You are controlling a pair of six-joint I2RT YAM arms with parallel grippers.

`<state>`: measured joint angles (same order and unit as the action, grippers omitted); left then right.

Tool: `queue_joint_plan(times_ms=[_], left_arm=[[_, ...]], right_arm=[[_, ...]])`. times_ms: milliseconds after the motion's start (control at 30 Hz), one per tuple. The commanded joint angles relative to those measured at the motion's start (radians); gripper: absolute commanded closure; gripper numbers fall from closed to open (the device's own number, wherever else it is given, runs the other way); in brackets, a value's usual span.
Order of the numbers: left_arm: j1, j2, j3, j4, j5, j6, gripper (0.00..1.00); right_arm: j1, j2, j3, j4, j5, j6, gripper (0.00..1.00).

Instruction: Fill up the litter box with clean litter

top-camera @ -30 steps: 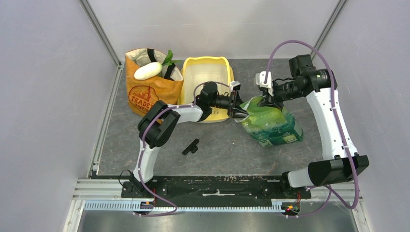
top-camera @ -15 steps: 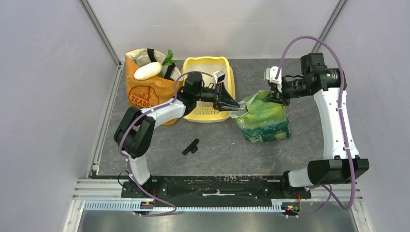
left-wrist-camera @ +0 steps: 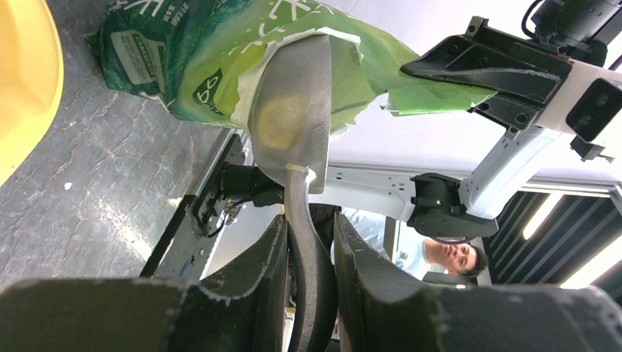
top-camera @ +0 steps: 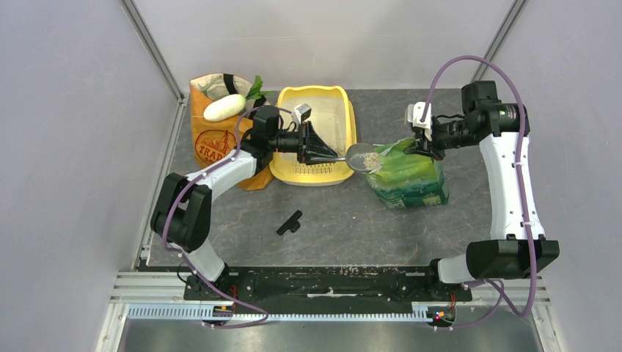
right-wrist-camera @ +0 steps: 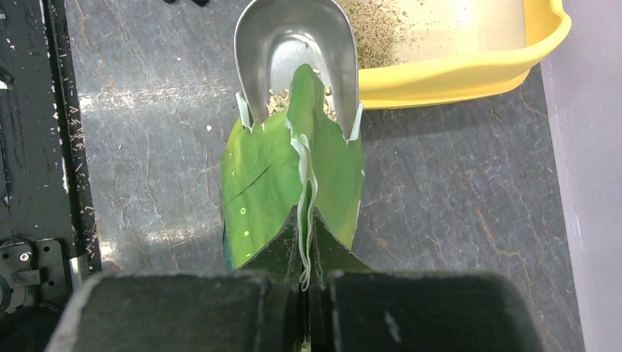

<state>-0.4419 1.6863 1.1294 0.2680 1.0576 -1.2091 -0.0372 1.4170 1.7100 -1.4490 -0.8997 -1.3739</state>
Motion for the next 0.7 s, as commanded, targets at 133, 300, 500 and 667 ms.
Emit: queue_joint_plan(times_ms=[133, 300, 500, 667], left_arm=[[0.049, -0.090, -0.030, -0.012, 0.028, 0.069, 0.98], [0.071, -0.116, -0.047, -0.014, 0.031, 0.066, 0.98], [0.105, -0.146, -0.048, -0.012, 0.031, 0.049, 0.98], [0.140, -0.184, -0.063, -0.027, 0.031, 0.048, 0.98]], right_arm=[[-0.007, -0.001, 0.056, -0.007, -0.033, -0.037, 1.00], [-0.004, 0.030, 0.092, -0.003, -0.062, -0.026, 1.00], [0.031, 0.066, 0.137, 0.033, -0.052, 0.018, 1.00], [0.088, 0.097, 0.152, 0.091, -0.039, 0.077, 1.00]])
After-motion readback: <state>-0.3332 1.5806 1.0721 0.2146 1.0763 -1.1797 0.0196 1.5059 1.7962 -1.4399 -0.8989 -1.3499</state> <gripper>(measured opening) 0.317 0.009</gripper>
